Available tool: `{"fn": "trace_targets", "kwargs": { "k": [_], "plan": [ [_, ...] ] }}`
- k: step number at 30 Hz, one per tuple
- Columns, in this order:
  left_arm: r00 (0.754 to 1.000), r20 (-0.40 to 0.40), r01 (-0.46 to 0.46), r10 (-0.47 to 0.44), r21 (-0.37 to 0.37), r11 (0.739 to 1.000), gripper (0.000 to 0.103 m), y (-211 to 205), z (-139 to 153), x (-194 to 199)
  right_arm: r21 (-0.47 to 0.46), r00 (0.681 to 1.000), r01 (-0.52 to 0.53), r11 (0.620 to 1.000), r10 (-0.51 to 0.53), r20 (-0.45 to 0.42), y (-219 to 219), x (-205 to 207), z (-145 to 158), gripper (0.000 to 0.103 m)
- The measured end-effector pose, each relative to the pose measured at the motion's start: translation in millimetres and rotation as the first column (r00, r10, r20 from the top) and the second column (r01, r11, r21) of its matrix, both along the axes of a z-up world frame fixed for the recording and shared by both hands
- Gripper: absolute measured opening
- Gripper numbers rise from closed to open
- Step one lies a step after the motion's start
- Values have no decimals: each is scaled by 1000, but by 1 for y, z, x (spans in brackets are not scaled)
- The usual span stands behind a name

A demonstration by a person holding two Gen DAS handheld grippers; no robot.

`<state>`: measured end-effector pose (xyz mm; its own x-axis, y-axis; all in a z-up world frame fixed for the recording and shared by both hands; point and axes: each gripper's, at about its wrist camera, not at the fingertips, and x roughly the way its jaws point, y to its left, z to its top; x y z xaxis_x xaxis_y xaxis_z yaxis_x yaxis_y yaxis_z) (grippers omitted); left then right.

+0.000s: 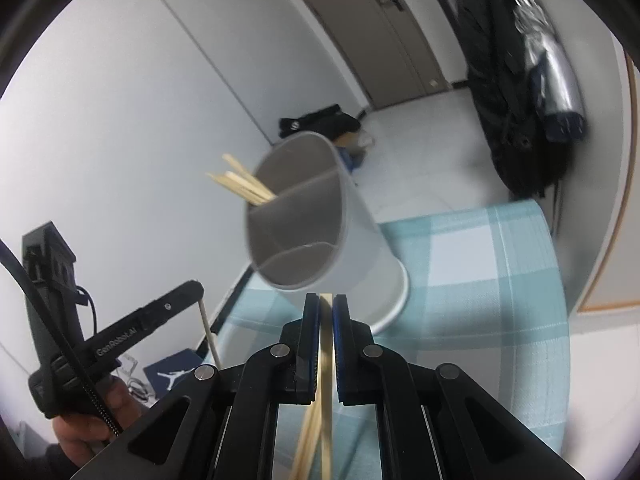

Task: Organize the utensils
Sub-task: 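Carry chopsticks in both grippers up over the white holder, then lower the chopsticks in both grippers into the holder and open both grippers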

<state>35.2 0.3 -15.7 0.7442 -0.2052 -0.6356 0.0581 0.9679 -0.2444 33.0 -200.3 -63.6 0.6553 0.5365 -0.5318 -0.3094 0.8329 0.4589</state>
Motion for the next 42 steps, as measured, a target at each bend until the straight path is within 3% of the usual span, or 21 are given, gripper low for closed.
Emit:
{"fn": "trace_targets", "kwargs": {
  "k": [9,23,31,42],
  "plan": [
    [999,-16,42,-42,26,999,1,-6,8,-7,-45,997,19,999,-15,76,4,-22,14,6],
    [993,27,114,-116,77,991,1,-21,38,-26,-35,988,37,999,-31,153,1,-35,32,6],
    [985,57,157,-161,75,985,1,-27,64,-22,10,982,37,999,-38,186,-3,-35,48,5],
    [970,123,206,-211,55,977,1,-36,113,2,41,964,14,999,-24,266,-4,-22,97,5]
  ]
}}
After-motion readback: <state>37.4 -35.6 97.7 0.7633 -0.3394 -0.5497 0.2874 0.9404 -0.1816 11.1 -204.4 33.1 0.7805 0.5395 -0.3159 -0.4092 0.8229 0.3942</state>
